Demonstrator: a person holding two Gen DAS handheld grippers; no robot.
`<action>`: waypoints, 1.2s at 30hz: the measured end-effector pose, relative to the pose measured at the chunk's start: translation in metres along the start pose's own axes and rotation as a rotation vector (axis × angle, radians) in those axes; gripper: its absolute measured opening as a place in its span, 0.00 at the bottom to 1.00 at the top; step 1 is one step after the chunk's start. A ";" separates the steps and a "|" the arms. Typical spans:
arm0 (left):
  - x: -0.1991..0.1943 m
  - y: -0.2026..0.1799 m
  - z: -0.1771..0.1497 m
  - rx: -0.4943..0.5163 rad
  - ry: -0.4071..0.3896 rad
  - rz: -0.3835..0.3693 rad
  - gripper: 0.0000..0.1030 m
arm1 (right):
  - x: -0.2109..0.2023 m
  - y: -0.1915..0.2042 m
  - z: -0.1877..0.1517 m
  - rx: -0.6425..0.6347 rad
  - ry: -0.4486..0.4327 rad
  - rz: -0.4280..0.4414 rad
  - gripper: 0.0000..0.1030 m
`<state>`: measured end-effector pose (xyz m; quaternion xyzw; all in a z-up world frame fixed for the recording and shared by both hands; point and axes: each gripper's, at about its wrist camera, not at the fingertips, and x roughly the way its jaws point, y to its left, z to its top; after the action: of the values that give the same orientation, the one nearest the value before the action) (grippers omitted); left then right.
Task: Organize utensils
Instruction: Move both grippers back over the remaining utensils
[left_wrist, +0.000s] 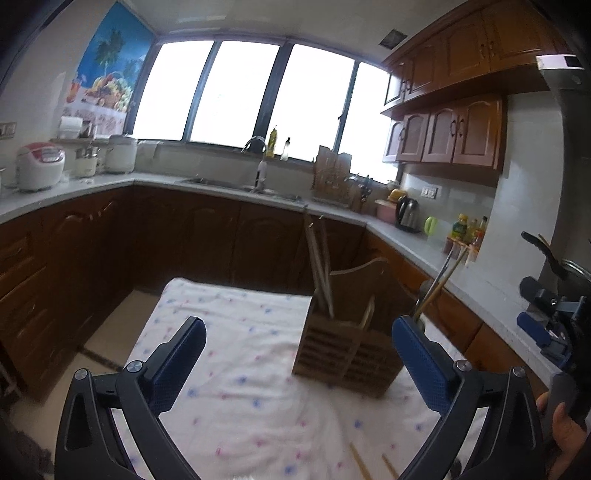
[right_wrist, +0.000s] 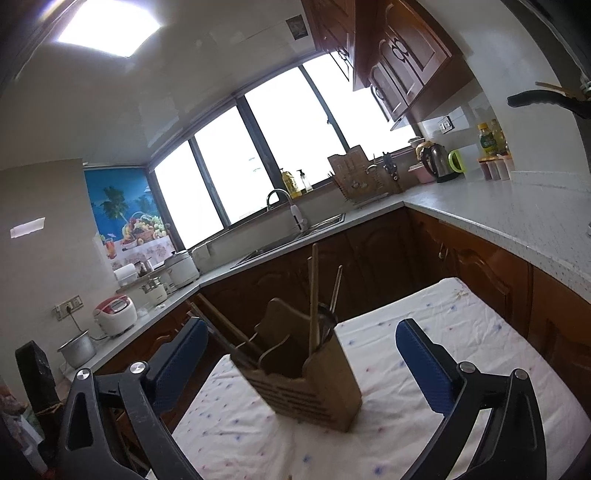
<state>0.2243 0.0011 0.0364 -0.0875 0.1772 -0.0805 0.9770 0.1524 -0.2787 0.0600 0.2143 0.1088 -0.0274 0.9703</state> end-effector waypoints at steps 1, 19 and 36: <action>-0.006 0.002 0.000 -0.002 0.004 0.008 0.99 | -0.004 0.002 -0.002 -0.002 0.002 0.005 1.00; -0.118 -0.004 -0.027 0.065 0.006 0.055 0.99 | -0.082 0.046 -0.055 -0.181 0.024 -0.007 1.00; -0.175 -0.013 -0.054 0.181 -0.002 0.104 0.99 | -0.133 0.066 -0.084 -0.320 0.006 -0.029 1.00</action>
<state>0.0412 0.0136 0.0469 0.0105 0.1727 -0.0453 0.9839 0.0124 -0.1827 0.0420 0.0556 0.1178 -0.0233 0.9912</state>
